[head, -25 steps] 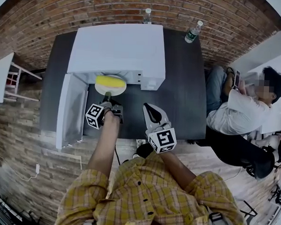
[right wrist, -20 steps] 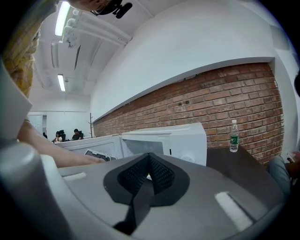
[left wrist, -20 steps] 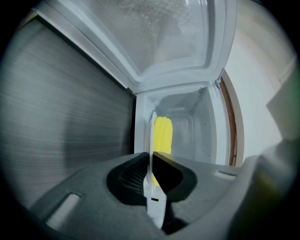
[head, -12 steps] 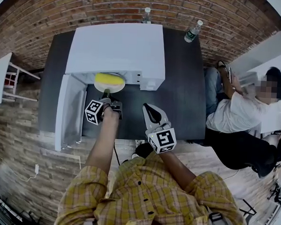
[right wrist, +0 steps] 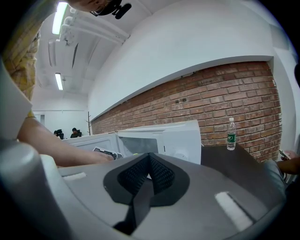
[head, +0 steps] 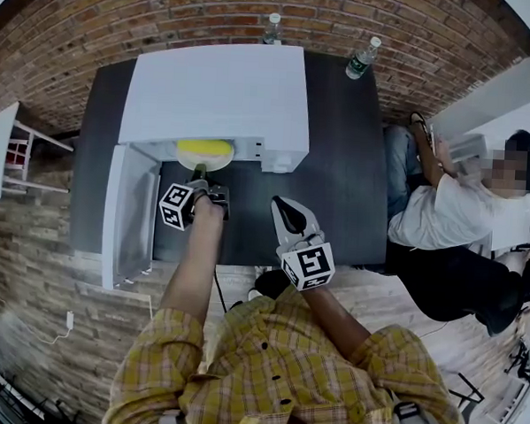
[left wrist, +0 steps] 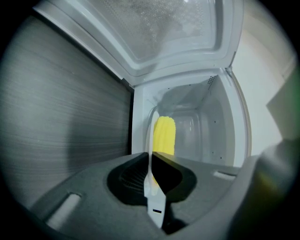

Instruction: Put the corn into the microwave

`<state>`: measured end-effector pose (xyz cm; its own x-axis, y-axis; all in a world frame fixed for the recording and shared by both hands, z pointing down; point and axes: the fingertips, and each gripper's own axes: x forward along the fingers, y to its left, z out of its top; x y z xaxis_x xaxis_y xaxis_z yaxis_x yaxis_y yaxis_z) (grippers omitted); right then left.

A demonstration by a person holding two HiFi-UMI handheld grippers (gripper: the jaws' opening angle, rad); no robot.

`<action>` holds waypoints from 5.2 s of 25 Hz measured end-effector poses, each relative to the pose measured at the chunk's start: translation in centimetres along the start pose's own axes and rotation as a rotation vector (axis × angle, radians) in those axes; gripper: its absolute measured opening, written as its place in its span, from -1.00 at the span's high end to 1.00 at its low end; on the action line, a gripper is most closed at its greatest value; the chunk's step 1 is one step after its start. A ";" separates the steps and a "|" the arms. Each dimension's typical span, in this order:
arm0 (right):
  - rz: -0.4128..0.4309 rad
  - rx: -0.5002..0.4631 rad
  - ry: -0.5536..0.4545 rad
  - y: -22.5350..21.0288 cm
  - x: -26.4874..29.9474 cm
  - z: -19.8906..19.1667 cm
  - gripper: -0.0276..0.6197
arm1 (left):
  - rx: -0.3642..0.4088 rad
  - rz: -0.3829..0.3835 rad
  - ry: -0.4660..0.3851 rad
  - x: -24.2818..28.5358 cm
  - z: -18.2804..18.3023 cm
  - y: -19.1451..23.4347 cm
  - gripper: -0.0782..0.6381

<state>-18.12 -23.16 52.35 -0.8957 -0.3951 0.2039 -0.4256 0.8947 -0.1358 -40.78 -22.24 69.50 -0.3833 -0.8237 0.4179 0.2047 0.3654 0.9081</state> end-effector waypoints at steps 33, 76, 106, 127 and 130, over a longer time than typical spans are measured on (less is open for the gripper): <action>-0.026 0.015 0.002 -1.9 -0.4 -0.2 0.92 | -0.019 0.027 -0.010 3.6 -0.4 -0.5 0.72; 0.007 0.011 -0.006 -0.3 -0.3 0.1 0.92 | -0.110 -0.082 0.104 0.4 -1.6 -2.5 0.44; -0.005 0.025 -0.053 4.6 -8.2 0.5 0.91 | 0.738 -0.465 0.313 -19.8 -10.0 -8.6 0.79; -0.005 0.036 -0.099 6.6 -12.4 0.9 0.91 | 1.300 -0.547 0.216 -30.6 -14.6 -9.5 0.79; -0.008 0.033 -0.103 6.7 -12.7 1.1 0.91 | 1.381 -0.537 0.180 -31.3 -14.7 -9.6 0.79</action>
<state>-9.79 -12.39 47.77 -0.9001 -0.4230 0.1042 -0.4351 0.8849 -0.1664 -17.54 -6.33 47.28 -0.0002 -0.9930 0.1178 -0.9530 0.0359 0.3007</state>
